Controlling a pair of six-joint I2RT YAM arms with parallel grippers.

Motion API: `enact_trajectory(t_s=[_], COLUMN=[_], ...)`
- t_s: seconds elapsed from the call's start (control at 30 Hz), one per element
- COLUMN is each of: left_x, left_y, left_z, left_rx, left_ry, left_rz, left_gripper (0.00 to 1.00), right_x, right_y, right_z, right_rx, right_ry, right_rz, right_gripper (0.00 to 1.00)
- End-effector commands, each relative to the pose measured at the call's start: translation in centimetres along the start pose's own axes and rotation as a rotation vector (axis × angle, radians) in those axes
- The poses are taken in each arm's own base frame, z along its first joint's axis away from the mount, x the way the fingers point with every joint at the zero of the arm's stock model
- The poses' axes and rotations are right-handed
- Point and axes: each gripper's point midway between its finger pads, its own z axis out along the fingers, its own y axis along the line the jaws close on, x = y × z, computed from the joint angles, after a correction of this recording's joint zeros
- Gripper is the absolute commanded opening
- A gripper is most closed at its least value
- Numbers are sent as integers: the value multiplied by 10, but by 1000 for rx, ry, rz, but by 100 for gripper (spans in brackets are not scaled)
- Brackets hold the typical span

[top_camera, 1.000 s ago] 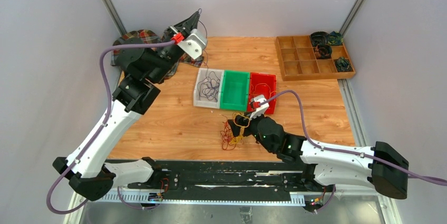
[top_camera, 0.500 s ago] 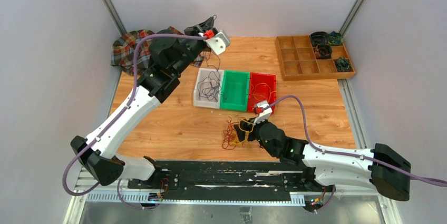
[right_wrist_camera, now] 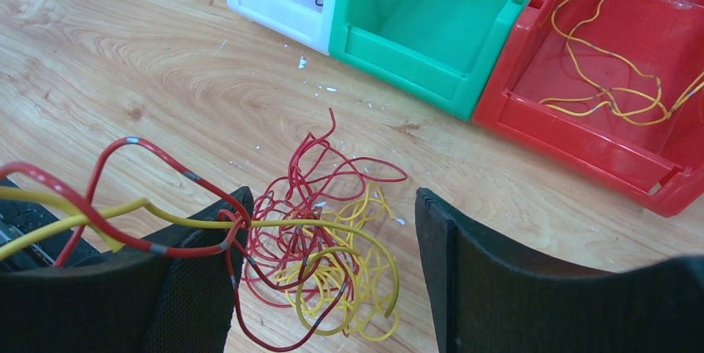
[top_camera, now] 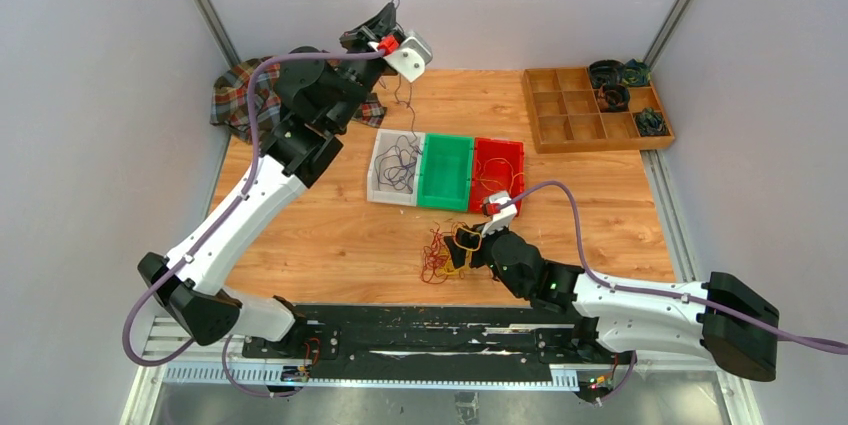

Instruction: Untangle the cables

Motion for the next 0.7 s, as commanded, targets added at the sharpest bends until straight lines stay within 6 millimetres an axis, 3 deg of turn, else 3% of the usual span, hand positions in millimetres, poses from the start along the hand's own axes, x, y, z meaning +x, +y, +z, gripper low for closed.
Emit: enact_trajectory(t_s=[0.0, 0.23, 0.5, 0.67], left_x=[-19, -3, 34, 43], left_y=[32, 8, -38, -51], left_z=[-9, -12, -13, -13], left_rx=[-95, -43, 45, 72], left_ry=[-45, -19, 69, 86], left_rz=[-19, -23, -36, -37], left_gripper=[1, 0, 1, 0], right_x=[-3, -2, -2, -2], right_y=[-7, -8, -9, -10], right_z=[2, 3, 1, 1], right_rx=[30, 35, 36, 38], right_ry=[-25, -24, -27, -30], right_rz=[31, 33, 40, 43], right_gripper=[71, 71, 70, 70])
